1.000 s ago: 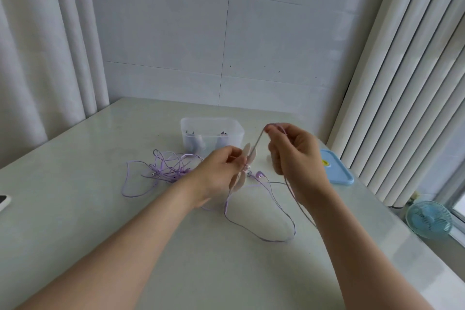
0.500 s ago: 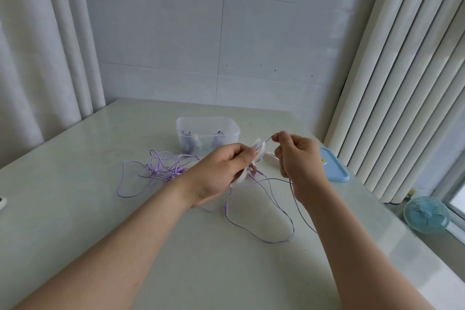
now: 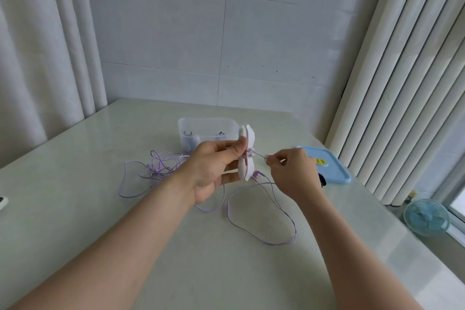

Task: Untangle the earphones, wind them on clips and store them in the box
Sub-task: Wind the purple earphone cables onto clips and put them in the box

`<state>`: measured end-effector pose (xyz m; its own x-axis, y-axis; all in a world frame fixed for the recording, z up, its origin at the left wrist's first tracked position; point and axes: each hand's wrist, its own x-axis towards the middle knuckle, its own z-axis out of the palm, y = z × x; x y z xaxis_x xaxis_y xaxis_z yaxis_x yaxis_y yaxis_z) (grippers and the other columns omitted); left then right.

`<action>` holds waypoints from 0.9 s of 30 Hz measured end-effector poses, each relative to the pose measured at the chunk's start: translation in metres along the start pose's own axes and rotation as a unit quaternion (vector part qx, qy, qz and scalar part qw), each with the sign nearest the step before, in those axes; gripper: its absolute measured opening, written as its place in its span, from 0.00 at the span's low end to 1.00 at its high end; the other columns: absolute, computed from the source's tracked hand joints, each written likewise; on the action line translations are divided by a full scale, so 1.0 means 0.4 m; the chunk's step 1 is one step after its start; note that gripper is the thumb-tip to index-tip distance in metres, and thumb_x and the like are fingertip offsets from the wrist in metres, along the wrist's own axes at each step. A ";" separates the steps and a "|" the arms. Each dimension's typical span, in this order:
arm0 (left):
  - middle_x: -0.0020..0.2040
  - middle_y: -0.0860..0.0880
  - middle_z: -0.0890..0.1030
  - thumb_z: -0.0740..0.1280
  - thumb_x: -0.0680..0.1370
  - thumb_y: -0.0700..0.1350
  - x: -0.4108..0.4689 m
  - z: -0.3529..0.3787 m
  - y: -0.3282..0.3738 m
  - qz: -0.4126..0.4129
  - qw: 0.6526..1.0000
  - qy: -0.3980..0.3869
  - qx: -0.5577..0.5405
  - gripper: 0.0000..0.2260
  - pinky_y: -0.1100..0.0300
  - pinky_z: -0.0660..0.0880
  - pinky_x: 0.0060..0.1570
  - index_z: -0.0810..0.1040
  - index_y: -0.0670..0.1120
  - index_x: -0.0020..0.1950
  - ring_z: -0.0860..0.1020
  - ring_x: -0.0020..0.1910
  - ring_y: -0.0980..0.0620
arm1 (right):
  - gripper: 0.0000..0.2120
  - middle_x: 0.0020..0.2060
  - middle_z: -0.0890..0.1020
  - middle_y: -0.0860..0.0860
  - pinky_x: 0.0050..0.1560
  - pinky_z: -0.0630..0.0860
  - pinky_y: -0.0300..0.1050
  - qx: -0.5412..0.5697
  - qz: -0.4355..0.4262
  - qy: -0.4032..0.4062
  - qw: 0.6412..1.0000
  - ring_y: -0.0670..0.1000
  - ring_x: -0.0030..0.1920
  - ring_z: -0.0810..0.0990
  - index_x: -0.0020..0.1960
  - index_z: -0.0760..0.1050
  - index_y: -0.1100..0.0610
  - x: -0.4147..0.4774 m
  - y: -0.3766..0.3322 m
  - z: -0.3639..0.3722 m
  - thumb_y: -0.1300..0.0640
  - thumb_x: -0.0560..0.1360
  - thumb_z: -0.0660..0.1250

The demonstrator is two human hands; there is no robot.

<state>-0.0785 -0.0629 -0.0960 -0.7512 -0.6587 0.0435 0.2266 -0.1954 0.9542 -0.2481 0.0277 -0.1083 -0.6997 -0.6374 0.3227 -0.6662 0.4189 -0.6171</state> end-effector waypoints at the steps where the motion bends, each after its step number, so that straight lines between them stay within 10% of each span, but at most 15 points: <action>1: 0.48 0.50 0.87 0.72 0.74 0.55 0.001 -0.002 0.002 -0.002 1.000 0.002 -0.012 0.19 0.57 0.83 0.46 0.85 0.41 0.55 0.85 0.45 0.51 | 0.09 0.32 0.83 0.47 0.30 0.68 0.42 -0.004 -0.011 -0.004 1.000 0.49 0.34 0.78 0.45 0.85 0.50 -0.004 -0.004 -0.002 0.52 0.80 0.68; 5: 0.49 0.48 0.87 0.72 0.74 0.55 0.010 -0.012 0.007 0.043 0.997 0.050 -0.032 0.17 0.57 0.83 0.46 0.85 0.42 0.52 0.86 0.47 0.50 | 0.09 0.32 0.85 0.49 0.34 0.77 0.45 -0.014 -0.105 -0.107 0.989 0.48 0.33 0.79 0.42 0.88 0.49 -0.029 -0.029 -0.018 0.53 0.76 0.69; 15: 0.49 0.43 0.86 0.72 0.80 0.54 0.024 -0.051 -0.012 0.150 0.945 0.183 0.227 0.14 0.52 0.84 0.40 0.81 0.43 0.54 0.84 0.39 0.51 | 0.09 0.22 0.70 0.48 0.28 0.62 0.37 0.128 -0.199 -0.289 0.928 0.47 0.25 0.63 0.41 0.88 0.55 -0.092 -0.102 -0.066 0.60 0.76 0.71; 21: 0.38 0.54 0.82 0.69 0.82 0.57 0.025 -0.058 -0.015 0.112 0.959 0.112 0.235 0.15 0.62 0.69 0.36 0.83 0.44 0.53 0.74 0.32 0.54 | 0.15 0.31 0.67 0.53 0.29 0.62 0.39 0.378 -0.096 -0.109 0.914 0.47 0.29 0.64 0.43 0.83 0.56 -0.062 -0.099 -0.057 0.57 0.84 0.62; 27: 0.33 0.52 0.80 0.70 0.79 0.53 -0.004 -0.030 -0.008 0.060 0.974 -0.055 0.210 0.15 0.62 0.69 0.35 0.85 0.41 0.54 0.72 0.32 0.52 | 0.10 0.27 0.78 0.42 0.31 0.69 0.43 0.138 -0.160 0.085 0.974 0.45 0.30 0.74 0.47 0.82 0.53 -0.029 -0.059 -0.022 0.53 0.83 0.65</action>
<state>-0.0705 -0.0701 -0.1026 -0.8022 -0.5720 0.1712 0.0597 0.2084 0.9762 -0.2265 0.0307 -0.0911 -0.5156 -0.5811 0.6297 -0.7786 0.0108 -0.6275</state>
